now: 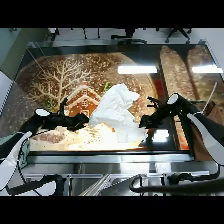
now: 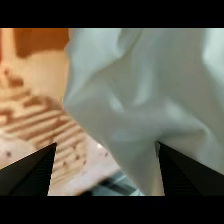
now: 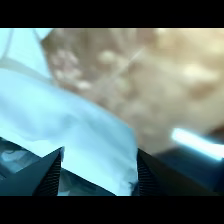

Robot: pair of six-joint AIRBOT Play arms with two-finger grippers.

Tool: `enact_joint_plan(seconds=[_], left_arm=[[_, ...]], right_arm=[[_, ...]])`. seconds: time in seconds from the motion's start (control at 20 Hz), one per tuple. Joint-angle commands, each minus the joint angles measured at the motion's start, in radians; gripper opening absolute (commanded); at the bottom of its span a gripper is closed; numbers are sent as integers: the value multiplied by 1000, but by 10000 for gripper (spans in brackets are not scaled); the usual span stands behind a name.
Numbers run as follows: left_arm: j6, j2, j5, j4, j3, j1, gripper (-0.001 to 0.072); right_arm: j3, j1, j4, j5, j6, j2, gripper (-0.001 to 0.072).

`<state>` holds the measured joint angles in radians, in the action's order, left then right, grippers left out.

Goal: Fold the shirts.

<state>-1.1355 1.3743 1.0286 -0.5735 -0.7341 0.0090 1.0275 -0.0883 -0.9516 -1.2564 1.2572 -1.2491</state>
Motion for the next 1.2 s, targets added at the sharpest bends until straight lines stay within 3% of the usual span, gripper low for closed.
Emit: enact_joint_plan(seconds=[0.0, 0.05, 0.15, 0.2, 0.25, 0.3, 0.35, 0.4, 0.5, 0.65, 0.7, 0.75, 0.8, 1.0, 1.15], left_arm=[[110, -6, -225, 186, 83, -55, 687], [110, -6, -243, 185, 72, -82, 685], [111, -6, -265, 183, 43, -133, 452], [117, -6, -274, 181, 32, -156, 405], [122, -6, -289, 181, 23, -177, 314], [125, -6, -302, 181, 18, -190, 152], [127, -6, -312, 183, 17, -196, 57], [128, -6, -314, 182, 17, -195, 13], [133, -7, -287, 181, 17, -175, 13], [179, -32, -127, 172, 17, -58, 18], [179, -46, -64, 172, 17, 3, 68], [185, -55, -11, 165, 18, 58, 441], [181, -57, 29, 146, 23, 106, 655], [181, -48, 20, 168, 155, 167, 649], [225, 27, -44, 341, 220, 86, 651]], right_arm=[[-2, -31, 80, 36, -85, -63, 500], [-2, -34, 85, 41, -85, -66, 412], [-2, -41, 106, 39, -111, -66, 240], [-1, -40, 130, 28, -111, -66, 92], [-1, -40, 142, 17, -113, -64, 17], [-1, -40, 151, 2, -126, -58, 17], [-1, -39, 152, -5, -130, -48, 17], [-1, -37, 151, -5, -130, -35, 17], [-1, -27, 148, -1, -134, -2, 16], [-1, -6, 134, -5, -132, 37, 16], [-1, 0, 135, -8, -132, 42, 16], [-1, 0, 134, -8, -132, 45, 16], [-1, -1, 134, -8, -132, 45, 16], [-1, -2, 134, -6, -132, 45, 16], [-1, -2, 137, -6, -132, 45, 16]])
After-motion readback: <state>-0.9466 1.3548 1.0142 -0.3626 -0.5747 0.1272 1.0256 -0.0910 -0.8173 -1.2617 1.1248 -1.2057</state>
